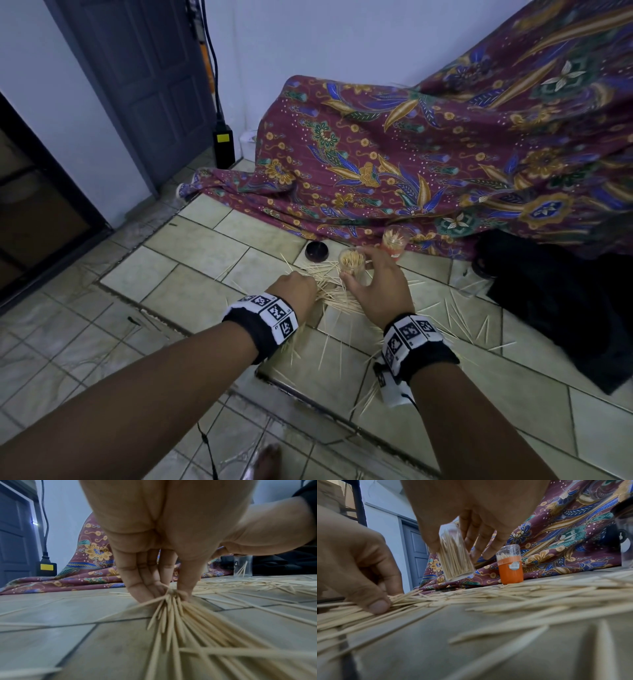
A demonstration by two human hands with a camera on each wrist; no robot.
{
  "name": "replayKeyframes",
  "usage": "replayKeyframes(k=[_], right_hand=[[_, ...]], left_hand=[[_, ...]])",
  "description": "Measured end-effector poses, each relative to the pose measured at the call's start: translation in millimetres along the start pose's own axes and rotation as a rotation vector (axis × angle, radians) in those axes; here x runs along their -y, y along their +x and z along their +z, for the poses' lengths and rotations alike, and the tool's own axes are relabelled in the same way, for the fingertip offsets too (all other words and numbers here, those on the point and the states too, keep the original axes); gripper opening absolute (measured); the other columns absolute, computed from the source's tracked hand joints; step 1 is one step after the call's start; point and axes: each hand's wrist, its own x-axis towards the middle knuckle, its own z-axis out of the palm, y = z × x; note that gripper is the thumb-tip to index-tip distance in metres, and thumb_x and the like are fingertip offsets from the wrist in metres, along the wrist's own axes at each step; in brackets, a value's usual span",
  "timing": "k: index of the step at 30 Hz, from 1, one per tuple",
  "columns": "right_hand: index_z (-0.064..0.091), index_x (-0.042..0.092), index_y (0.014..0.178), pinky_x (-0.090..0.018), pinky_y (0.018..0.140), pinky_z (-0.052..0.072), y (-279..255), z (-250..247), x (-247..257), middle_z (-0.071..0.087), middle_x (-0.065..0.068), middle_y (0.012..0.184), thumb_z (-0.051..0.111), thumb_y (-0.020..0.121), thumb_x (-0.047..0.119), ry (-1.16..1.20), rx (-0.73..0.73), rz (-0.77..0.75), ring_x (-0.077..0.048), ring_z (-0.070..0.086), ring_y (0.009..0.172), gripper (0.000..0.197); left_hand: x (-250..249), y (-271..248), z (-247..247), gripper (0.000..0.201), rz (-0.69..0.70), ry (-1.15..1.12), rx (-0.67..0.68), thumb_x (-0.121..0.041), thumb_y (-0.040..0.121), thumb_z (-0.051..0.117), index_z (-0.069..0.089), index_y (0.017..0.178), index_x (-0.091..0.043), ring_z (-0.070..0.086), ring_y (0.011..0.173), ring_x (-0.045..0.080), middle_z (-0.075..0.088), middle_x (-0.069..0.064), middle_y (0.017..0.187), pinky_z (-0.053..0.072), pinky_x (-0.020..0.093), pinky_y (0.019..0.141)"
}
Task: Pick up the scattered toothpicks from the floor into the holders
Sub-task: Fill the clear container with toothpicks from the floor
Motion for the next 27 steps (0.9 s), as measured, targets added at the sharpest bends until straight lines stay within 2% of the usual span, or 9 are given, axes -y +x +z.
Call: replayKeyframes(k=[4, 7, 11, 14, 17, 19, 21, 24, 27], right_hand=[[0.055, 0.019, 0.125, -0.034, 0.089, 0.049, 0, 0, -1, 0.060, 0.000, 0.119, 0.076, 0.082, 0.036, 0.009, 0.004, -0.001, -0.018, 0.058, 0.105, 0.051], [0.055, 0.019, 0.125, -0.034, 0.090, 0.048, 1, -1, -1, 0.059, 0.001, 0.121, 0.075, 0.082, 0.035, 0.011, 0.007, 0.008, -0.018, 0.058, 0.106, 0.050], [0.055, 0.020, 0.125, -0.036, 0.090, 0.049, 1, -1, -1, 0.059, 0.002, 0.121, 0.076, 0.081, 0.034, 0.022, 0.005, 0.016, -0.017, 0.058, 0.106, 0.051], [0.055, 0.020, 0.126, -0.034, 0.090, 0.048, 0, -3, -1, 0.059, 0.002, 0.123, 0.075, 0.082, 0.034, 0.017, 0.006, 0.024, -0.018, 0.057, 0.108, 0.050], [0.055, 0.021, 0.127, -0.034, 0.092, 0.048, 0, -2, -2, 0.059, 0.003, 0.124, 0.075, 0.082, 0.035, 0.013, -0.002, 0.037, -0.019, 0.057, 0.110, 0.051], [0.054, 0.022, 0.128, -0.037, 0.094, 0.049, 0, 0, -4, 0.058, 0.004, 0.126, 0.075, 0.081, 0.038, 0.014, -0.002, 0.048, -0.019, 0.056, 0.111, 0.054], [0.054, 0.022, 0.130, -0.039, 0.095, 0.049, 0, 0, -5, 0.057, 0.005, 0.127, 0.074, 0.081, 0.039, 0.010, -0.006, 0.056, -0.019, 0.056, 0.113, 0.056], [0.053, 0.022, 0.131, -0.039, 0.096, 0.048, 0, 0, -5, 0.057, 0.004, 0.128, 0.074, 0.081, 0.039, 0.007, -0.016, 0.059, -0.018, 0.056, 0.114, 0.056], [0.053, 0.023, 0.130, -0.039, 0.095, 0.049, 0, -1, -5, 0.057, 0.006, 0.128, 0.074, 0.081, 0.038, 0.002, -0.014, 0.059, -0.017, 0.056, 0.114, 0.056]], left_hand=[[4, 5, -2, 0.028, 0.004, 0.000, 0.010, -0.005, 0.096, 0.040, 0.053, 0.120, 0.000, 0.053, 0.115, 0.039, 0.052, 0.023, 0.124, 0.045, 0.039, 0.092], [11, 10, -4, 0.020, -0.011, -0.081, 0.002, -0.014, 0.093, 0.050, 0.060, 0.108, -0.004, 0.057, 0.106, 0.037, 0.058, 0.020, 0.116, 0.047, 0.036, 0.084], [22, 16, -10, 0.016, 0.008, -0.218, -0.017, -0.021, 0.089, 0.059, 0.061, 0.081, -0.008, 0.059, 0.085, 0.031, 0.061, 0.012, 0.089, 0.044, 0.028, 0.069], [32, 23, -11, 0.033, 0.021, -0.343, -0.047, -0.024, 0.085, 0.065, 0.049, 0.058, -0.014, 0.054, 0.067, 0.023, 0.052, 0.002, 0.063, 0.041, 0.025, 0.058], [40, 30, -14, 0.025, 0.071, -0.419, -0.064, -0.031, 0.084, 0.070, 0.067, 0.071, -0.010, 0.057, 0.065, 0.020, 0.065, 0.007, 0.067, 0.046, 0.025, 0.061], [45, 34, -16, 0.025, 0.100, -0.461, -0.093, -0.032, 0.084, 0.070, 0.069, 0.077, -0.009, 0.056, 0.064, 0.020, 0.066, 0.005, 0.068, 0.047, 0.025, 0.064], [48, 38, -18, 0.027, 0.123, -0.512, -0.143, -0.032, 0.084, 0.071, 0.066, 0.071, -0.010, 0.048, 0.058, 0.014, 0.058, -0.002, 0.061, 0.043, 0.024, 0.061], [50, 41, -29, 0.039, 0.167, -0.584, -0.199, -0.031, 0.085, 0.072, 0.052, 0.054, -0.019, 0.039, 0.049, 0.006, 0.043, -0.010, 0.049, 0.035, 0.021, 0.053], [51, 43, -40, 0.024, 0.221, -0.701, -0.219, -0.030, 0.086, 0.071, 0.065, 0.068, -0.015, 0.048, 0.049, 0.007, 0.058, -0.001, 0.055, 0.043, 0.021, 0.055]])
